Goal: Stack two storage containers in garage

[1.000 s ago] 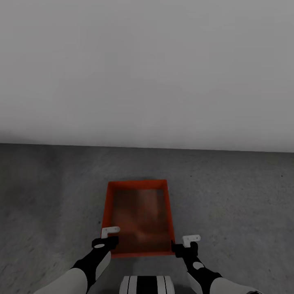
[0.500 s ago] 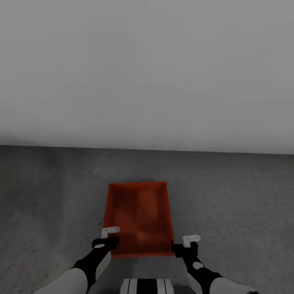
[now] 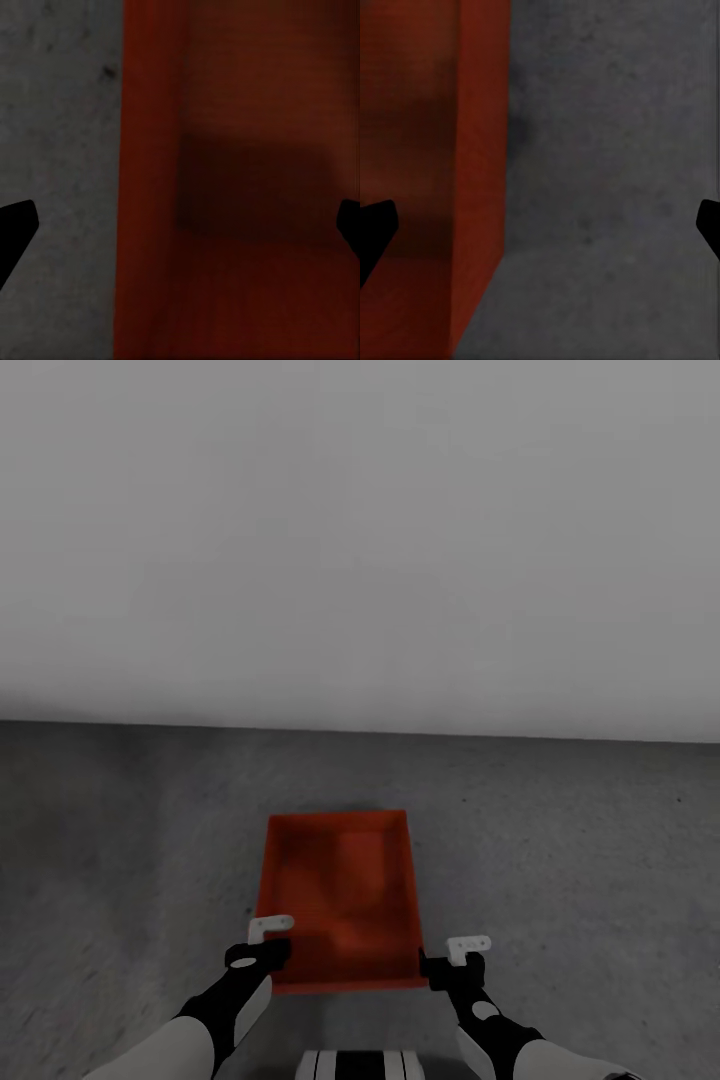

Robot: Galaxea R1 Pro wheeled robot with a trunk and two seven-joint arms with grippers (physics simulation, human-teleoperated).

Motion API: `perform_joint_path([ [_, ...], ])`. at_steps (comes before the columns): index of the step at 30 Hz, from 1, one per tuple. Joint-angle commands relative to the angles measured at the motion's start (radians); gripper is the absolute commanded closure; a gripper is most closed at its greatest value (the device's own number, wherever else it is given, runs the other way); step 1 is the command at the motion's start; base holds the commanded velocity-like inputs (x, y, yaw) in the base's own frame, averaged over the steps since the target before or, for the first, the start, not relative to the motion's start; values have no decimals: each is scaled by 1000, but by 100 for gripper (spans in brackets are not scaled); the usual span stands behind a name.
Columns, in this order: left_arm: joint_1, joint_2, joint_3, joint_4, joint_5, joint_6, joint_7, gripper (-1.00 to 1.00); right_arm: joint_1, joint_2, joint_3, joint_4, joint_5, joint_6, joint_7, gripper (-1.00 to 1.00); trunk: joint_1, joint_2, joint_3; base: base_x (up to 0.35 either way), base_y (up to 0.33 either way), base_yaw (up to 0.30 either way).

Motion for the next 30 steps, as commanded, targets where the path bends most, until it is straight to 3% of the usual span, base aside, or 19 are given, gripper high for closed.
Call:
perform_joint_path([
  [1, 0, 1, -9, -2, 10, 3, 6, -100, 0, 0, 9, 1, -6, -3, -5, -100, -4, 7, 3, 0, 0, 0],
  [30, 0, 2, -9, -2, 12, 3, 6, -100, 0, 0, 8, 1, -6, -4, -4, -100, -115, 210, 94, 0, 0, 0],
])
